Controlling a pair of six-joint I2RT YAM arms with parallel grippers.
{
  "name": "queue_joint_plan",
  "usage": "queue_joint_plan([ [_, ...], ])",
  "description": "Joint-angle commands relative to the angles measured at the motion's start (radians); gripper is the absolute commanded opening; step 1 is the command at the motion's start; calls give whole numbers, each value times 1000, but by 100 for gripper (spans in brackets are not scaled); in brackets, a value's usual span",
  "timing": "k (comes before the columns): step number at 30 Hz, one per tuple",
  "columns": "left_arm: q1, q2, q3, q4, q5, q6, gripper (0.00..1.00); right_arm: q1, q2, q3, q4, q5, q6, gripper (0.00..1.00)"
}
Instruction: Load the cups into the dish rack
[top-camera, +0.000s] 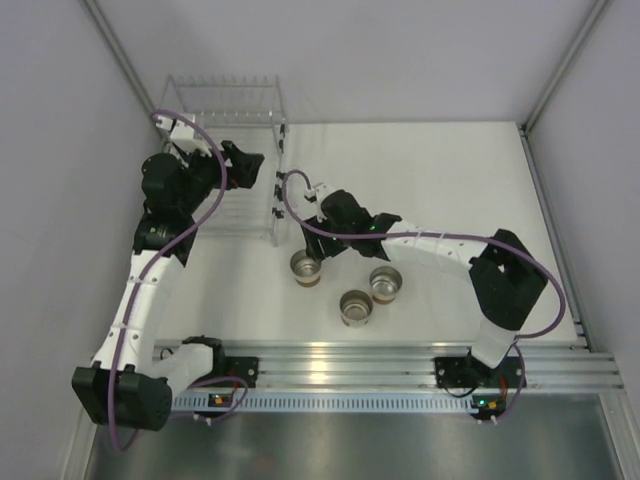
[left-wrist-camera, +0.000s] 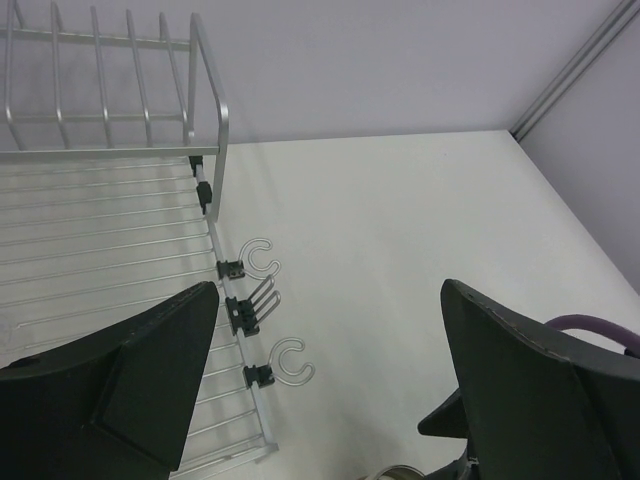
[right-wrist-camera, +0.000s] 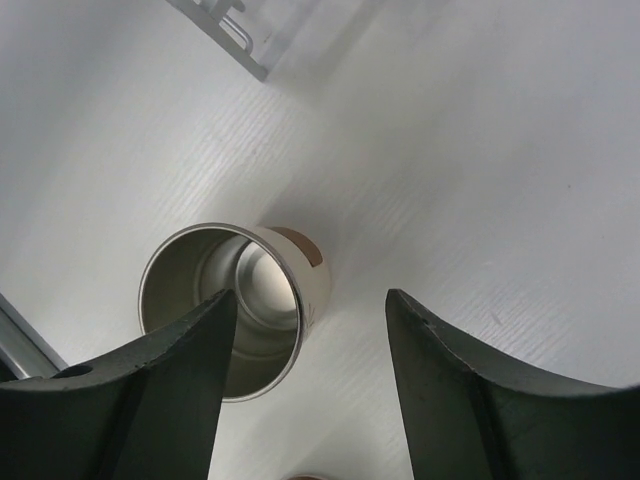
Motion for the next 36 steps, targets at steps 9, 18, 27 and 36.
queue_joint_plan([
  [9, 12, -36, -6, 70, 3, -3, 98, 27, 97, 115, -58, 42, -2, 30],
  [18, 15, -31, -8, 66, -9, -3, 98, 38, 102, 106, -59, 48, -8, 0],
  [27, 18, -28, -11, 61, -50, -6, 98, -4, -19, 22, -10, 36, 15, 0],
  [36, 25, -13, -68, 187, 117, -124, 98, -290, -238, -239, 321, -329, 171, 0],
])
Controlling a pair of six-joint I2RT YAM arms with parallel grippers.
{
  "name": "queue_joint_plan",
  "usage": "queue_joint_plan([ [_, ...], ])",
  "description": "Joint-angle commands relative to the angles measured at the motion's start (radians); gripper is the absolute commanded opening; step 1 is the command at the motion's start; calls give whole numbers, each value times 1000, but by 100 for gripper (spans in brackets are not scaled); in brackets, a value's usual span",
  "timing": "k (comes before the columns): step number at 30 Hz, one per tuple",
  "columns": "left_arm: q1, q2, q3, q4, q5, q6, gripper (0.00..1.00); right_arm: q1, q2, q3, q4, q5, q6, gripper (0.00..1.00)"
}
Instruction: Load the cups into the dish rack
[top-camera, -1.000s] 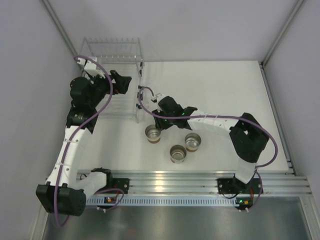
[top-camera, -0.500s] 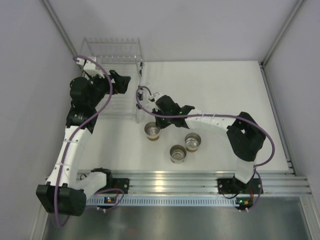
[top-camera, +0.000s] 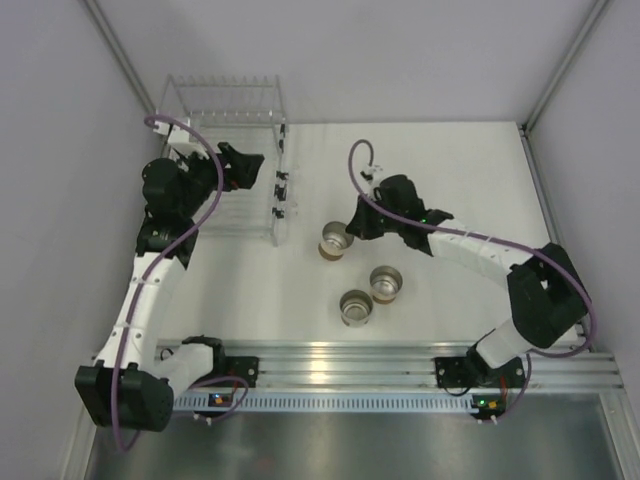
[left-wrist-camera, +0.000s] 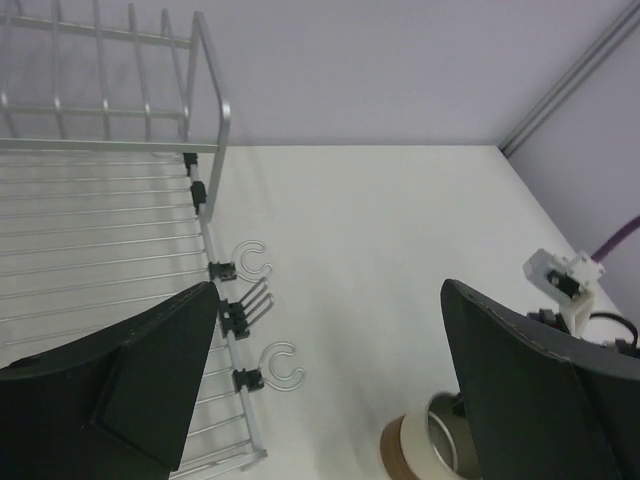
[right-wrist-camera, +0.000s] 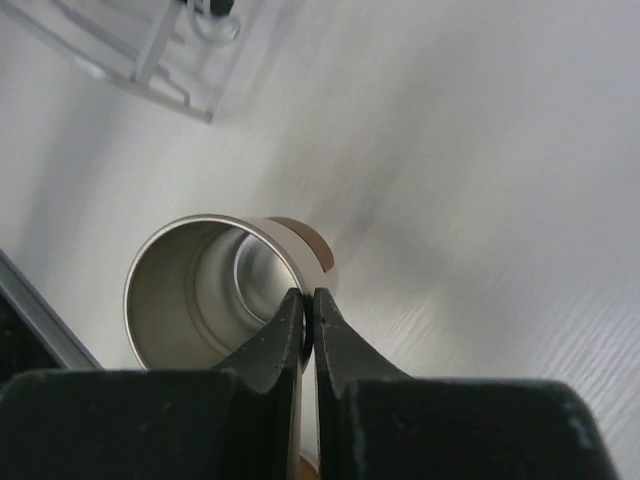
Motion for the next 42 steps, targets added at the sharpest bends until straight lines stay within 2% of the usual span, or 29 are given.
queue_joint_plan([
  [1, 7, 7, -36, 204, 159, -143, 98, -107, -129, -77, 296, -188, 102, 0],
  [3, 7, 38, -57, 288, 277, -220, 98, -152, -155, -134, 380, -241, 158, 0],
  [4, 7, 49, -83, 343, 314, -304, 98, -166, -168, -153, 483, -266, 178, 0],
  [6, 7, 64, -112, 510, 360, -392, 98, -200, -192, -203, 600, -324, 263, 0],
  [7, 7, 96, -166, 645, 406, -532, 98, -232, -198, -255, 801, -381, 371, 0],
  [8, 7, 96, -166, 646, 406, -533, 98, -232, -199, -256, 803, -381, 411, 0],
  [9, 6, 102, -175, 702, 411, -560, 98, -243, -196, -286, 940, -413, 451, 0],
  [12, -9, 141, -223, 833, 428, -675, 98, -269, -177, -332, 1181, -432, 576, 0],
  [14, -23, 179, -243, 978, 417, -766, 99, -279, -159, -354, 1289, -435, 660, 0],
  [15, -34, 196, -261, 1024, 412, -794, 99, -289, -151, -373, 1410, -438, 691, 0],
  [19, -57, 274, -281, 1248, 386, -932, 99, -306, -93, -390, 1627, -435, 826, 0],
  [22, -109, 337, -254, 1276, 382, -949, 98, -306, -44, -401, 1742, -420, 893, 0],
  [28, -247, 400, -215, 1275, 331, -901, 99, -312, -11, -412, 1814, -406, 938, 0],
  [42, -322, 504, -223, 1276, 293, -851, 99, -332, -71, -421, 1798, -420, 941, 0],
])
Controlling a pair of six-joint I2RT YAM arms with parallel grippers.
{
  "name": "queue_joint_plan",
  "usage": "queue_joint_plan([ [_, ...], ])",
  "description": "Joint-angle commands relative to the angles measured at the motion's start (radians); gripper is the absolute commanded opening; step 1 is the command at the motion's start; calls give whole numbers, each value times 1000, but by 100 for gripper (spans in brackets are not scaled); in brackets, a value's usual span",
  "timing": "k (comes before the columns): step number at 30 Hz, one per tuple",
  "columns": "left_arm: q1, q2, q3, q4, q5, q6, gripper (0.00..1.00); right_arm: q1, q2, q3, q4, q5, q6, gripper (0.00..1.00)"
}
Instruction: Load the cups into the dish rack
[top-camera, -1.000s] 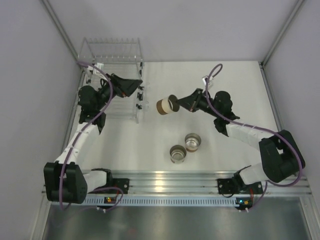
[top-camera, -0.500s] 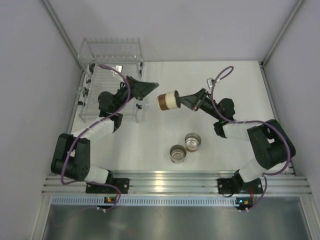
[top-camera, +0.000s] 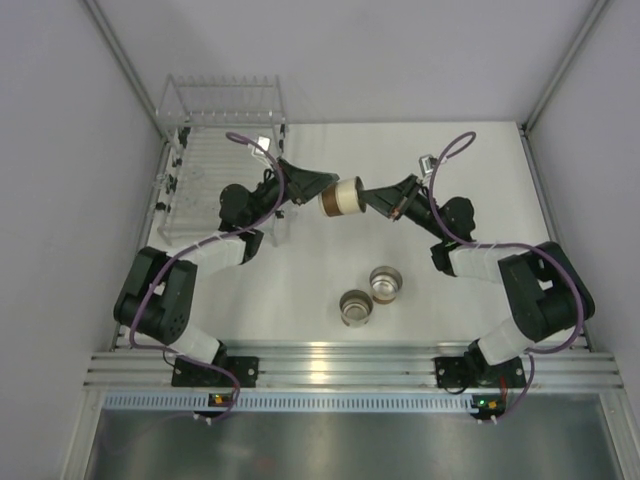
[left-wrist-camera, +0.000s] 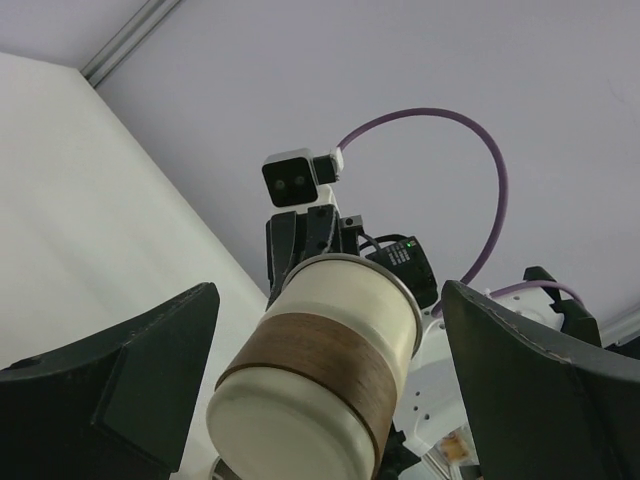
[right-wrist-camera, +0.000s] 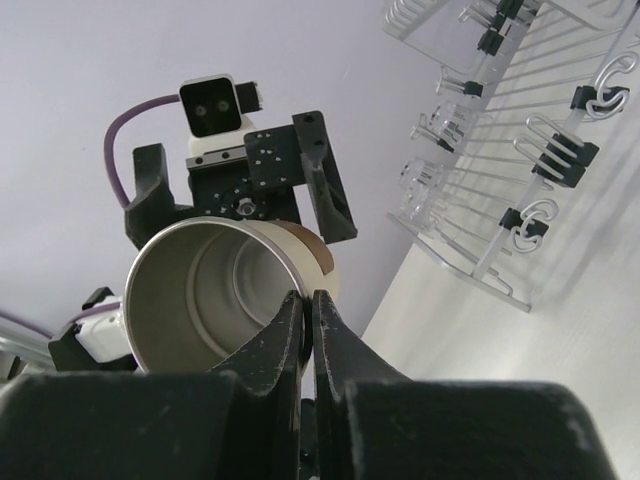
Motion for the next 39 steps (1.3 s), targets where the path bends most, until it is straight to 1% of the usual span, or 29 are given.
queue_joint_plan([
  [1, -22, 12, 29, 85, -13, 29, 99, -12, -51, 4, 439, -6, 2, 0],
  [4, -60, 18, 41, 83, -13, 39, 98, -12, -48, 6, 439, -6, 1, 0],
  [8, -66, 34, 35, 85, 1, 27, 97, -14, -48, 4, 459, 4, 11, 0],
  [15, -69, -2, -31, 109, 18, 7, 94, -24, -79, 1, 416, 4, -16, 0],
  [17, -69, -11, -45, 111, 24, 0, 89, -26, -86, 1, 415, 4, -21, 0],
  [18, -71, -15, -48, 120, 26, -17, 86, -29, -89, 1, 413, 5, -19, 0],
  [19, -71, -17, -52, 128, 33, -28, 79, -30, -92, 1, 413, 5, -19, 0],
  [20, -71, -18, -60, 135, 35, -37, 76, -33, -92, 4, 413, 5, -18, 0],
  [24, -74, -34, -74, 158, 27, -51, 67, -40, -95, 7, 415, 4, -16, 0],
  [25, -72, -34, -72, 158, 27, -54, 62, -40, -95, 7, 415, 2, -15, 0],
  [28, -77, -29, -59, 177, 35, -71, 52, -38, -95, 1, 416, 0, -15, 0],
  [29, -80, -25, -56, 184, 38, -82, 38, -40, -95, 1, 416, 2, -15, 0],
  [32, -95, -14, -42, 201, 35, -100, 15, -38, -92, -2, 415, 4, -18, 0],
  [33, -101, -11, -40, 204, 33, -100, 5, -40, -91, -2, 413, 4, -19, 0],
  [34, -111, -9, -39, 207, 32, -103, 0, -38, -89, -2, 413, 2, -19, 0],
  [39, -121, -14, -46, 220, 6, -116, 0, -38, -89, -7, 416, 0, -19, 1],
])
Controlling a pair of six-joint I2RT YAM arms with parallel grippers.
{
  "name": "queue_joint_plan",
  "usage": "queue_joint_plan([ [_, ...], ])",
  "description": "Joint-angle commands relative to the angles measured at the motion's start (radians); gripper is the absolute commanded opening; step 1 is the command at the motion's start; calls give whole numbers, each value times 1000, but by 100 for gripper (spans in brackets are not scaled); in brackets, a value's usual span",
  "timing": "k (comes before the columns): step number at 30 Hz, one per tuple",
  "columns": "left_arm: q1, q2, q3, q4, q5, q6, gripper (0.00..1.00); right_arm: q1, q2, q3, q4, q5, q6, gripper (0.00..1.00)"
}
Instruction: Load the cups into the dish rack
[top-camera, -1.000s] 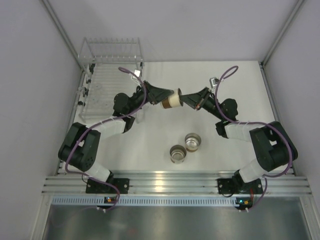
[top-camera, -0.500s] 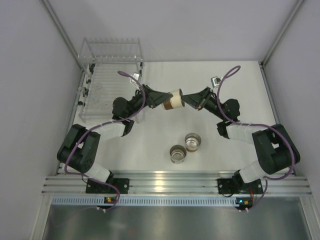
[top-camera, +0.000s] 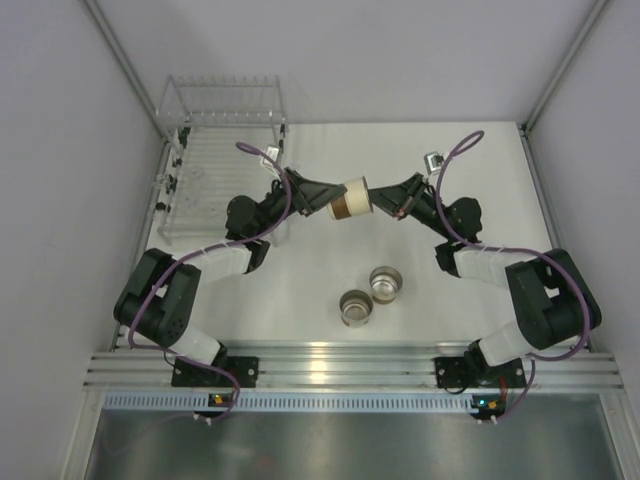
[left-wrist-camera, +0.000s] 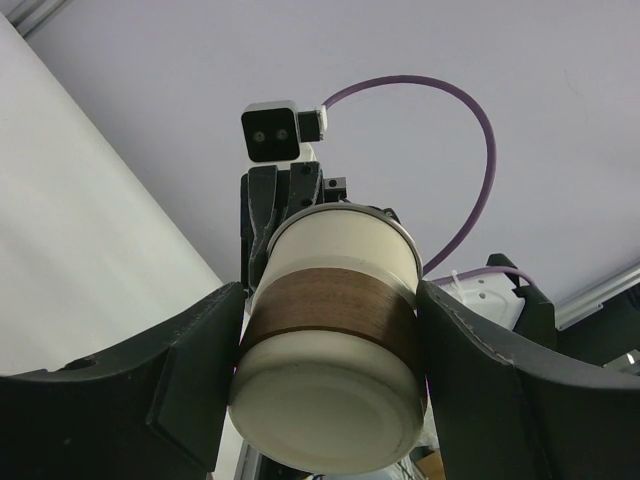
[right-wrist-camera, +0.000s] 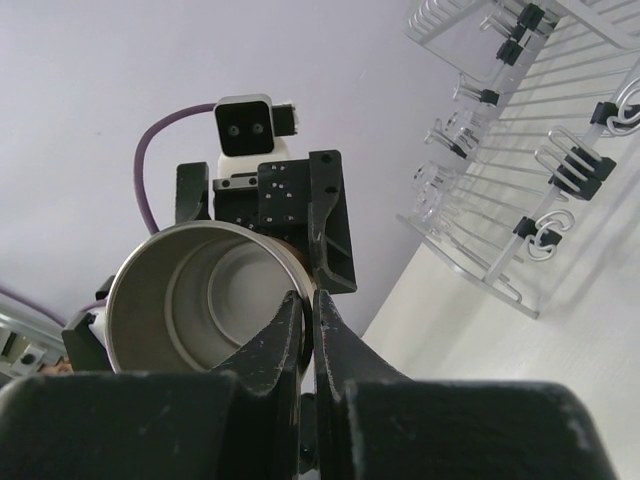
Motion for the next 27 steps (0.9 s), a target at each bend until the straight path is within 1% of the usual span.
queue_joint_plan([
  [1, -33, -22, 11, 147, 23, -33, 0, -17, -31, -2, 415, 36, -12, 1],
  [5, -33, -37, 0, 151, 7, -51, 0, -17, -37, -10, 413, 49, -17, 1],
  [10, -38, -40, 0, 156, 32, -74, 1, -17, -51, -22, 403, 65, -29, 0],
  [13, -41, -43, -1, 159, 46, -84, 20, -16, -60, -28, 390, 69, -41, 0],
  [14, -41, -46, -3, 162, 46, -85, 30, -16, -68, -28, 384, 69, -49, 0],
  [16, -47, -51, -15, 162, 46, -87, 39, -17, -74, -28, 370, 69, -53, 0],
  [17, -49, -56, -21, 162, 43, -85, 43, -17, -78, -28, 364, 69, -58, 0],
  [20, -53, -63, -41, 170, 46, -88, 49, -17, -85, -23, 355, 72, -66, 0],
  [23, -70, -73, -55, 190, 43, -94, 51, -17, -85, -19, 352, 74, -66, 0],
  [24, -75, -83, -58, 196, 40, -95, 56, -17, -83, -20, 352, 74, -67, 0],
  [26, -92, -94, -60, 199, 36, -91, 59, -16, -80, -22, 353, 74, -67, 0],
  [27, -98, -106, -60, 199, 30, -87, 63, -17, -80, -23, 355, 75, -67, 0],
])
